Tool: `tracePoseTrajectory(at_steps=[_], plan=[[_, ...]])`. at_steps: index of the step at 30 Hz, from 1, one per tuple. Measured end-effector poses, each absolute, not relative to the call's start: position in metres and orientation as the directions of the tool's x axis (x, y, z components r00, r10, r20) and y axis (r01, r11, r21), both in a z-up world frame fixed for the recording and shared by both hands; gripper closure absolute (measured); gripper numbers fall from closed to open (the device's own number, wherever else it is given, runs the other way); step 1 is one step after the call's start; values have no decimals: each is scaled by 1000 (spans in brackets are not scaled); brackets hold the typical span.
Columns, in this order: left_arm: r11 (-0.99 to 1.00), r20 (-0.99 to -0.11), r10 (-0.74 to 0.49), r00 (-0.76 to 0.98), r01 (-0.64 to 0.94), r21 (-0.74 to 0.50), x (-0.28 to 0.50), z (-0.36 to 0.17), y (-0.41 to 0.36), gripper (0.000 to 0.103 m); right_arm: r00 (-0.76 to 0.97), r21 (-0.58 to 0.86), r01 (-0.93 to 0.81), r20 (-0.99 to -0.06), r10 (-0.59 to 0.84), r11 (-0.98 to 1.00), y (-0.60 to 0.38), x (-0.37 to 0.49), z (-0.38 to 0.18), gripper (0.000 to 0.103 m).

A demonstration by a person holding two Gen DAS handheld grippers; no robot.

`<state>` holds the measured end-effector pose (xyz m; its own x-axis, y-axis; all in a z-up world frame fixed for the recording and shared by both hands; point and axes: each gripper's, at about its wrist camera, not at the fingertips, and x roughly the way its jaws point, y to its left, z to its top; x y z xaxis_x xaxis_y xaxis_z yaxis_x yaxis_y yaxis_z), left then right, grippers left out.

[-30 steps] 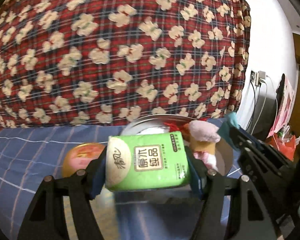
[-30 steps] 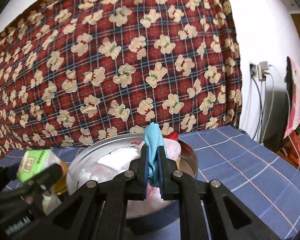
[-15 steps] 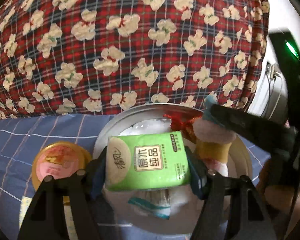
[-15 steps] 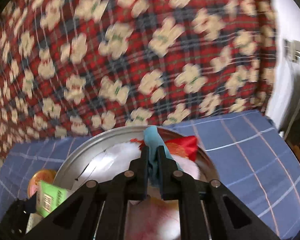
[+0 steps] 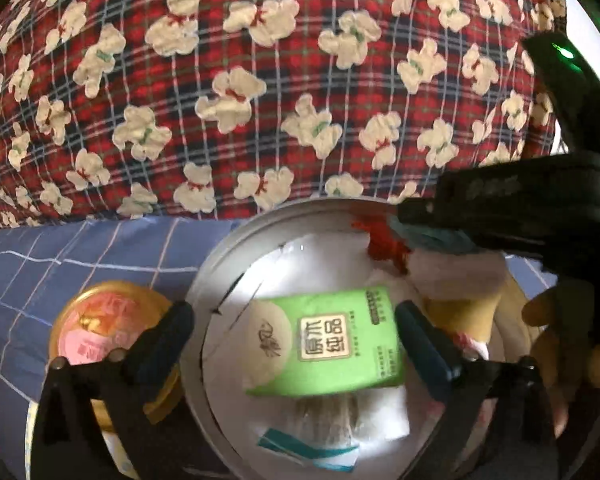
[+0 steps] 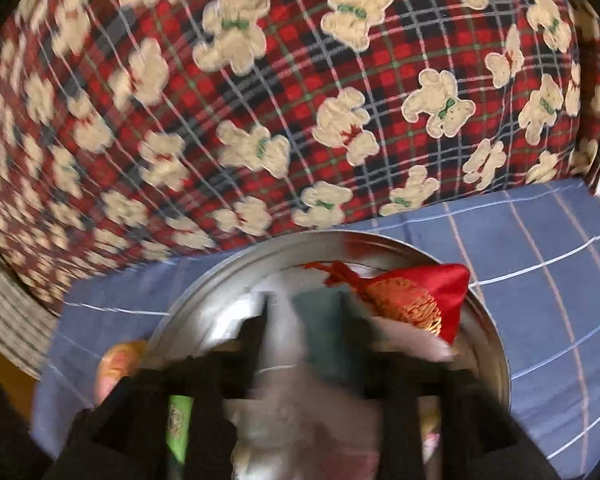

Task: Organize soft objects
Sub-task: 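Open both tools to drop the teal cloth and green tissue pack into the tin, then withdraw both open tools up from the tin and hold still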

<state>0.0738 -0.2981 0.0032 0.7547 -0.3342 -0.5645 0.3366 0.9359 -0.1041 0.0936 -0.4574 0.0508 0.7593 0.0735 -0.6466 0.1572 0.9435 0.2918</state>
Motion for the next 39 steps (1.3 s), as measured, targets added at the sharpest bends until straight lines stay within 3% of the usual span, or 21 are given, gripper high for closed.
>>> tracePoseTrajectory(at_steps=[1,2,10,15,20,25,28,32,39], plan=[[934,-565,-340,752,340,-110,74,3,-298,0,783,311,139,-616,88,940,-458,86,55,30],[929,-563,-353,747,349,-121,74,3,-297,0,800,312,128,-593,88,941,-457,79,60,29],[915,-503,-381,775,394,-86,49,17,-295,0,881,246,124,-473,7,961,-441,21,78,29],[915,-470,-387,793,394,-88,29,21,-279,0,953,249,219,-262,-151,943,-429,-40,74,29],[917,-419,-380,824,393,-59,6,21,-268,0,927,112,366,-132,-352,924,-394,-83,60,29],[929,-368,-326,871,366,44,-15,13,-264,0,893,-19,449,-26,-449,893,-368,-104,53,29],[937,-341,-291,894,339,90,-23,10,-263,0,888,-20,459,-23,-460,888,-367,-112,48,29],[938,-319,-295,901,337,85,-27,11,-260,0,894,56,443,-99,-436,895,-380,-114,38,29],[932,-315,-320,894,356,64,-28,9,-258,0,897,73,441,-74,-436,894,-379,-124,34,29]])
